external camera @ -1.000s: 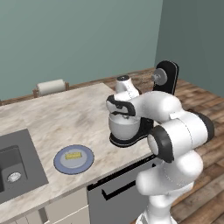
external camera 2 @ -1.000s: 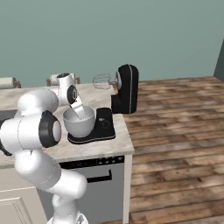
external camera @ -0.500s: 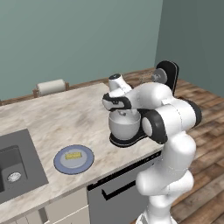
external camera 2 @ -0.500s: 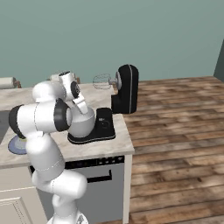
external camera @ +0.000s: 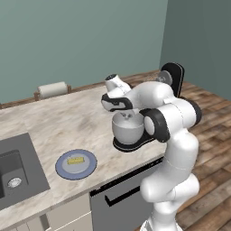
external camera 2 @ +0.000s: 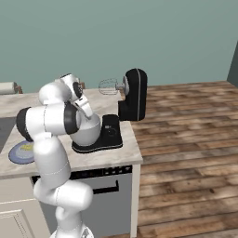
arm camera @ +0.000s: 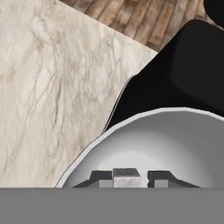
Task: Add butter and sugar cubes to the stand mixer bowl and then turn on the stand mixer to begin making frosting.
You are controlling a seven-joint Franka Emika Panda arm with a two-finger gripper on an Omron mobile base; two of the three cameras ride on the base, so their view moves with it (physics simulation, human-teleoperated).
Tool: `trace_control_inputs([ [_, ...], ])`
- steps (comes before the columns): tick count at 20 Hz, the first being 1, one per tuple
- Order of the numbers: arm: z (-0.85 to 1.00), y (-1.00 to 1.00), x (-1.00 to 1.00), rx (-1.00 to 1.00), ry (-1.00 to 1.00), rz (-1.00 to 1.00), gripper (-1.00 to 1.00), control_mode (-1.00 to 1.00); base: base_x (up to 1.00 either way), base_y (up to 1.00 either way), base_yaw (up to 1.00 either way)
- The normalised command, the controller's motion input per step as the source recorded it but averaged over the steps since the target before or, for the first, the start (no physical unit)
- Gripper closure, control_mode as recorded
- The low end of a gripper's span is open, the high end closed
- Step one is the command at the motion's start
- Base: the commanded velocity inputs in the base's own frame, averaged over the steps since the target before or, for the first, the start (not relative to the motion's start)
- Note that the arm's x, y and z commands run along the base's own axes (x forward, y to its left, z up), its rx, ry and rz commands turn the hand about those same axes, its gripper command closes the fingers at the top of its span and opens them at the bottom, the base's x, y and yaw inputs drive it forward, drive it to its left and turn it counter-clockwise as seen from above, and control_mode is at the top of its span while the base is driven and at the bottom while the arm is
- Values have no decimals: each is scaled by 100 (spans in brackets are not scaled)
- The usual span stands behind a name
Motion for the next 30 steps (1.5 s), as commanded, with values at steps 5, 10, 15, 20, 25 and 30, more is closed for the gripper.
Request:
trace_control_inputs([
  [5, -5, 2, 0, -3, 0, 0, -100, -100, 0, 0, 0],
  [10, 5, 0, -8, 3, -5, 0, -100, -100, 0, 0, 0],
  [15, 22, 0, -46, 10, -17, 3, -100, -100, 0, 0, 0],
  [20, 23, 0, -52, 12, -16, 8, -100, -100, 0, 0, 0],
  [25, 40, 0, -53, 12, -7, 11, -100, -100, 0, 0, 0],
  [30, 52, 0, -44, 9, -1, 11, -100, -100, 0, 0, 0],
])
